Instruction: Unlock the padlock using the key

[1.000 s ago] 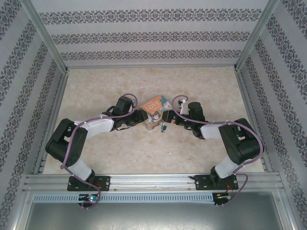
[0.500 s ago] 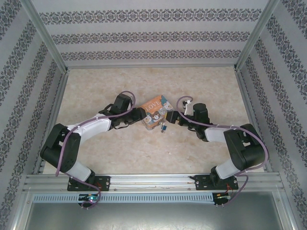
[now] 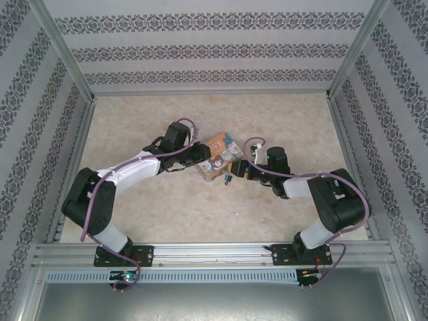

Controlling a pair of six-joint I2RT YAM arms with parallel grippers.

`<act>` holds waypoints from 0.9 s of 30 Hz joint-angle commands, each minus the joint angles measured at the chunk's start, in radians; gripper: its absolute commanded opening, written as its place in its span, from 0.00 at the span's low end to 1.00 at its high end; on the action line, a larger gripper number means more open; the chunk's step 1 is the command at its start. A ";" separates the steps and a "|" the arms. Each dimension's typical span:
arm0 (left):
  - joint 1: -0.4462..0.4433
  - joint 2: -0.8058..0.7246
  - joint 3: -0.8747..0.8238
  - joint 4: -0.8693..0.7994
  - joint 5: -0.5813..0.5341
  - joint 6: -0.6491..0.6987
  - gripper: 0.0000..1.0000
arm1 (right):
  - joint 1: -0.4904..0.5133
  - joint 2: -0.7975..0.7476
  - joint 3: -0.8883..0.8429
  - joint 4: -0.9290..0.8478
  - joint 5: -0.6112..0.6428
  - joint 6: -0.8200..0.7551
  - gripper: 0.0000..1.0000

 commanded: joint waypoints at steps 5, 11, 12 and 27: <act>-0.014 0.088 0.063 0.007 0.053 0.027 0.21 | 0.018 0.082 0.034 0.053 -0.056 -0.016 0.62; -0.015 0.140 0.067 0.007 0.060 0.032 0.19 | 0.021 0.138 0.062 0.053 -0.097 -0.038 0.59; -0.014 0.144 0.065 0.004 0.055 0.035 0.19 | 0.021 0.144 0.066 0.072 -0.103 -0.039 0.58; -0.015 0.157 0.048 -0.018 0.042 0.044 0.19 | 0.028 0.197 0.095 0.081 -0.133 -0.052 0.51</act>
